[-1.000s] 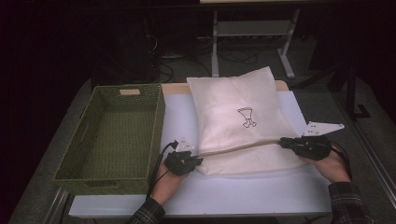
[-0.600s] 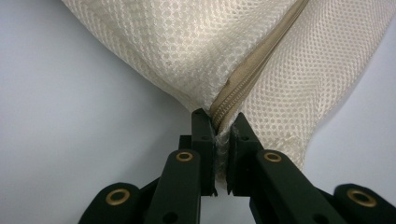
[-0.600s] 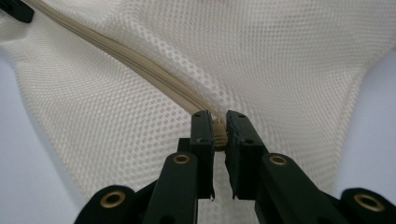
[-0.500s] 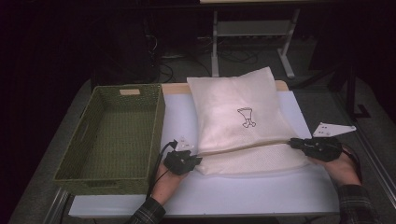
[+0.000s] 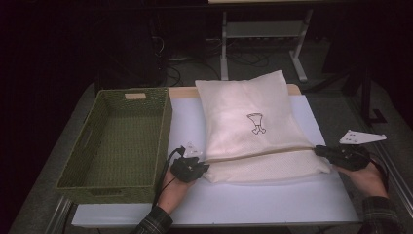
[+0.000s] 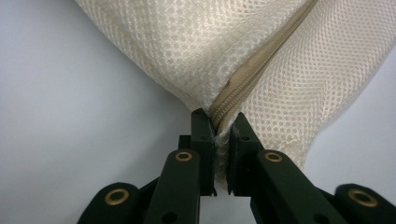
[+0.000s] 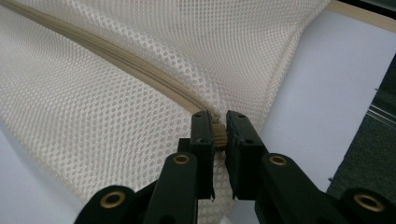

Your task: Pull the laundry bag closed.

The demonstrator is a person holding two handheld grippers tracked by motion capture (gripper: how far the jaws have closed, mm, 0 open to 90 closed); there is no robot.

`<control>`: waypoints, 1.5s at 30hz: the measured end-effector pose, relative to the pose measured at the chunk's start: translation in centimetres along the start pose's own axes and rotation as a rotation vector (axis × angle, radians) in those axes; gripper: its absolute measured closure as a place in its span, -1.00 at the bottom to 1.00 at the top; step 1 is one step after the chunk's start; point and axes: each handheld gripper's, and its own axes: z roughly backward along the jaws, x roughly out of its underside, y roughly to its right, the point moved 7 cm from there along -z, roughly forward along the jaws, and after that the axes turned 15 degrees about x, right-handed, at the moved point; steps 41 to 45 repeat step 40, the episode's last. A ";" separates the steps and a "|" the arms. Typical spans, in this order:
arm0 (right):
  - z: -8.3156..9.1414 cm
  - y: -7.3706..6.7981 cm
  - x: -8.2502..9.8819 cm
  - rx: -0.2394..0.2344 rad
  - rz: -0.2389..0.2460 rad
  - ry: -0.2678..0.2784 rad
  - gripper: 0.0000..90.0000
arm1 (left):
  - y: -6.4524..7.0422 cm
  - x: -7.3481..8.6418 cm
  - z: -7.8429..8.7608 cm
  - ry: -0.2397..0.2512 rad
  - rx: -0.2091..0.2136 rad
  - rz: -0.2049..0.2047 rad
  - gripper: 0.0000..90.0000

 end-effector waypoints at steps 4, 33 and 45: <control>0.0 -0.5 -0.3 0.001 -0.019 0.002 0.48 | 0.0 0.1 0.1 -0.001 0.018 0.000 0.52; 2.8 -10.4 -0.5 0.010 -0.050 0.036 -0.76 | 5.3 1.4 2.0 0.067 0.126 -0.103 -0.71; 2.8 -11.8 1.0 -0.020 -0.026 0.001 -0.76 | 6.1 2.8 2.0 0.045 0.138 -0.104 -0.71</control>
